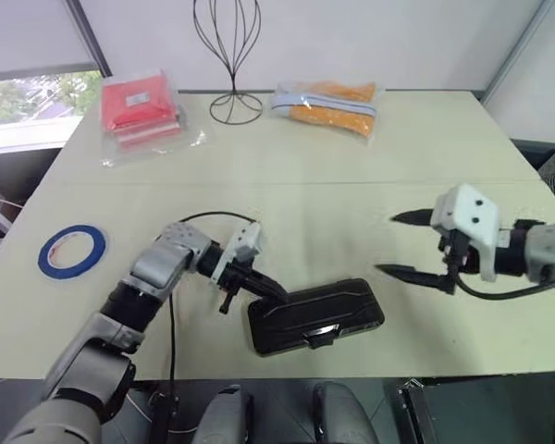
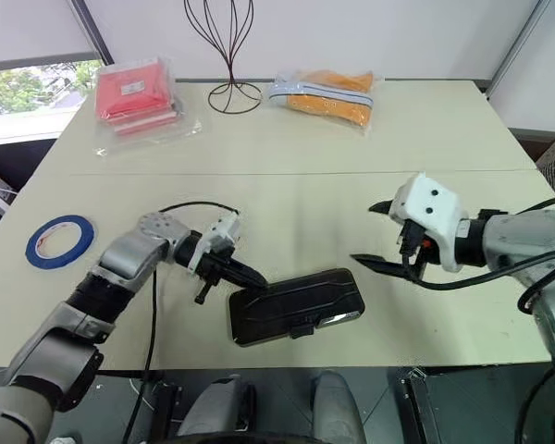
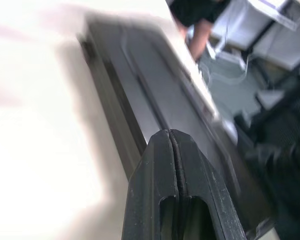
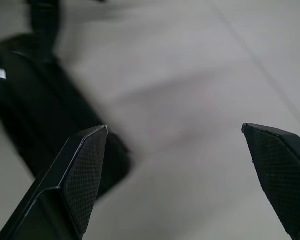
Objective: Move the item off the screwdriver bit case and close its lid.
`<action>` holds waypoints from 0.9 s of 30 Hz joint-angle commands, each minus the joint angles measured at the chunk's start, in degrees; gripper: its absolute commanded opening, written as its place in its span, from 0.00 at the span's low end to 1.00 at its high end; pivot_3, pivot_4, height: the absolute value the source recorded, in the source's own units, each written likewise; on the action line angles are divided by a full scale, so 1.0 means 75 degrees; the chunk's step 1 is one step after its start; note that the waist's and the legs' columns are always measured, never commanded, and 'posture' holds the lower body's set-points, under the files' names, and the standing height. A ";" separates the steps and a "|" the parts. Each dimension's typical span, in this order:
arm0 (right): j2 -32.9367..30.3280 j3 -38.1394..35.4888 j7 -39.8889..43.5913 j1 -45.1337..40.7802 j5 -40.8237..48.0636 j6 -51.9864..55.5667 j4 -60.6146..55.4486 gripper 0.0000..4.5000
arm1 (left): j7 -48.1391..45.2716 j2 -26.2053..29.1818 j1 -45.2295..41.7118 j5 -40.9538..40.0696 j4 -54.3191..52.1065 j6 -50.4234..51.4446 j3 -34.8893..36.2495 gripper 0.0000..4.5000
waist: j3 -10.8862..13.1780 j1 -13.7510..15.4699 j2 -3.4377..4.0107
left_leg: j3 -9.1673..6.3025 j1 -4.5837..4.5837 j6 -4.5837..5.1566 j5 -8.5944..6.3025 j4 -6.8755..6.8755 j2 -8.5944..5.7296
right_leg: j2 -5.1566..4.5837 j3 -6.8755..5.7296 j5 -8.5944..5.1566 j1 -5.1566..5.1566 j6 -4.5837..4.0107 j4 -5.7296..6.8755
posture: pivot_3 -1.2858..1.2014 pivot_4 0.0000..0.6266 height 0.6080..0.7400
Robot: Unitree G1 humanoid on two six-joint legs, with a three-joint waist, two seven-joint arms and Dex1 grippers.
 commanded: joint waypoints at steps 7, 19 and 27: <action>0.0091 0.0716 0.0123 0.0703 0.1237 -0.0005 -0.1113 0.11 | 0.0539 -0.0543 -0.0864 0.0182 0.1134 -0.0320 0.0364 0.00 | 0.0003 0.0022 -0.0005 | 0.0000 0.0001 0.0001 0.0000 0.0000 -0.0003 | -0.0001 -0.0001 0.0000 0.0004 0.0001 -0.0003 | 0.52 0.24 1.00; 0.0043 0.2527 -0.0061 0.1954 0.0349 -0.1004 -0.1289 0.01 | 0.1335 -0.1796 -0.0968 0.1034 0.2210 -0.1301 0.0186 0.00 | 0.0019 -0.0018 -0.0032 | 0.0003 0.0004 0.0001 0.0000 0.0002 -0.0003 | 0.0002 0.0000 0.0000 0.0002 0.0001 -0.0002 | 0.52 0.24 1.00; 0.0473 0.3800 -0.0481 0.1690 -0.0784 -0.1667 -0.0608 0.01 | 0.1286 -0.1875 -0.0696 0.1171 0.2012 -0.1296 0.0013 0.00 | 0.0020 0.0015 -0.0034 | 0.0001 0.0003 0.0000 0.0000 0.0002 -0.0002 | 0.0004 0.0001 0.0000 0.0003 0.0001 -0.0004 | 0.52 0.24 1.00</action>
